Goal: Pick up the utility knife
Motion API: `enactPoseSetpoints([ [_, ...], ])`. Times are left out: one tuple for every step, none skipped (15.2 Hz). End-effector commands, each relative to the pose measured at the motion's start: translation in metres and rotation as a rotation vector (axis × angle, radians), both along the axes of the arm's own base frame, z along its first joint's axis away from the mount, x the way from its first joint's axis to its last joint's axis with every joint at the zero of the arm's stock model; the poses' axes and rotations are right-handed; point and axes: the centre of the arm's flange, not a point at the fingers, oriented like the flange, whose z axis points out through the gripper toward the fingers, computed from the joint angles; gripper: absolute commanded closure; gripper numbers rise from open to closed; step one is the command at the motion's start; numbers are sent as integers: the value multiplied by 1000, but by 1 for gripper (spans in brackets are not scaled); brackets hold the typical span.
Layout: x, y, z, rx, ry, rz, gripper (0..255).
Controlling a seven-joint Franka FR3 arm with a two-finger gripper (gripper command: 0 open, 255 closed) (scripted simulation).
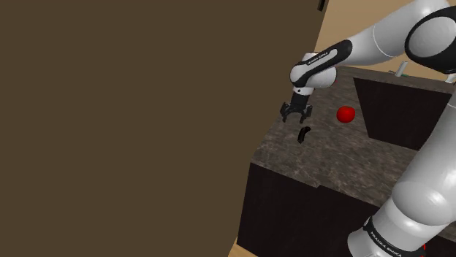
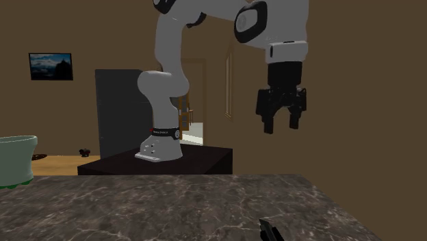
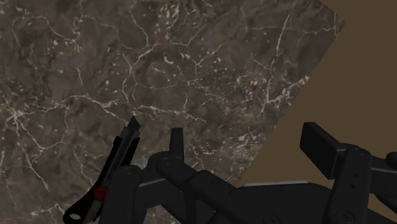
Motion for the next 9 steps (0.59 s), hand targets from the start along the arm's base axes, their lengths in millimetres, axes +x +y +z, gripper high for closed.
enactPoseSetpoints([
  [6, -21, -14, -8, 0, -52, 0],
  [9, -31, -21, -12, 0, -77, 0],
  [11, -42, -28, -15, 0, -103, 0],
  [14, -52, -35, -19, 0, -128, 0],
  [16, -63, -42, -22, 0, -153, 0],
  [17, -73, -48, -26, 0, -179, 0],
  [19, -84, -55, -29, 0, -204, 0],
  [20, -95, -62, -33, 0, -229, 0],
  [21, -105, -68, -36, 0, -255, 0],
])
